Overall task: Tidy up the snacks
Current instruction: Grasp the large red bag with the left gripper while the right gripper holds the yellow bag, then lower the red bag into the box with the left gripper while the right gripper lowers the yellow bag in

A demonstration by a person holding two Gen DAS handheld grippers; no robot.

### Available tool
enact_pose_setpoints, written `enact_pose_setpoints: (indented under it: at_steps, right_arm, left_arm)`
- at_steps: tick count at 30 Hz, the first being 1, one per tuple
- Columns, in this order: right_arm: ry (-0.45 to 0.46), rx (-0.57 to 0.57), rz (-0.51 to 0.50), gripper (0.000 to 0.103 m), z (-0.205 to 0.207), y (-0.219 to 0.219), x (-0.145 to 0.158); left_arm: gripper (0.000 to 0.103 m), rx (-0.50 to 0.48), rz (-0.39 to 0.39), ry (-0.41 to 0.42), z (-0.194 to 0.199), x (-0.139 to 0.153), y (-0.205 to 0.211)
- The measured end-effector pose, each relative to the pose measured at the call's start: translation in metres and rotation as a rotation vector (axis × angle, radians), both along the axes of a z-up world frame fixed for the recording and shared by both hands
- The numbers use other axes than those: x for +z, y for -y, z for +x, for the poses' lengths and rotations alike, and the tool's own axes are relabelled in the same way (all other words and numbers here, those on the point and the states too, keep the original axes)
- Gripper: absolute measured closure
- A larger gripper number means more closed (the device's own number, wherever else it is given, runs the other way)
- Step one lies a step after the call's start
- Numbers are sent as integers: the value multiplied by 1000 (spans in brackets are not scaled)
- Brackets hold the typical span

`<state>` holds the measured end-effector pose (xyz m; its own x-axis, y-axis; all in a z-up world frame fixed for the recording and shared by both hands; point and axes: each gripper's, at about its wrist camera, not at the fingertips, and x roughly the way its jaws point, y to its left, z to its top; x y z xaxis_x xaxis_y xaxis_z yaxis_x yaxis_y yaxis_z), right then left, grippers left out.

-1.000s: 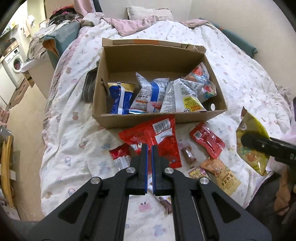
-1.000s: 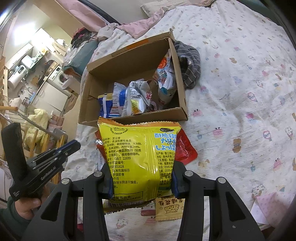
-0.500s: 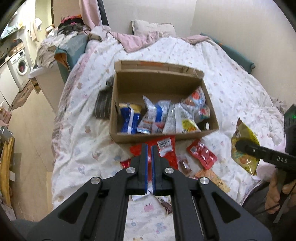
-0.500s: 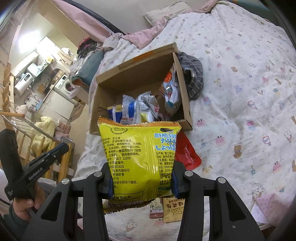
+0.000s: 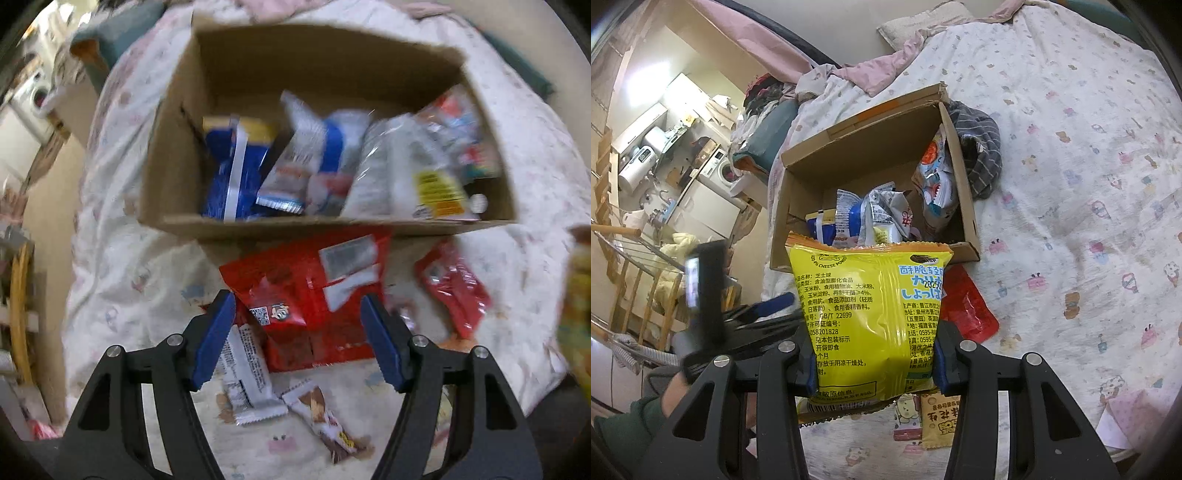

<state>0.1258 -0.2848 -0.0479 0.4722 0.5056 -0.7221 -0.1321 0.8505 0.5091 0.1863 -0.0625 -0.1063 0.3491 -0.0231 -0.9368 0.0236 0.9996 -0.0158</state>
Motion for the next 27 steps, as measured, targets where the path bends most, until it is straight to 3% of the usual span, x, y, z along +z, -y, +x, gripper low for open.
enact_pose_setpoints:
  at_steps: [3,6,11,13,14,17,27]
  right_arm:
    - [-8,3,5,57,1,2,-2]
    - [-13,9,2,56,3,2,-5]
    - [-21,11,6,56,8,0,-7]
    - [-15,18,5,56,8,-2,-7]
    - [-13,21,2,56,8,-3,-6]
    - [-12,28,-2,57,8,-5,-7]
    - [-4,38,-4,56,8,-11,-5]
  left_arm:
    - [28,54,-42,-58,6,-20,-7]
    - [28,46,-87,-68,10,-25,-2]
    - [27,-4,-55,-88,19,-39,15]
    - [35,-12,-76,-95,20,-43,18]
    - [55,-16,-77,-95,20,-45,18]
    - [71,-33,-69,-90,15,-45,17]
    - [76,-38,-75,-63,-6,-11,10]
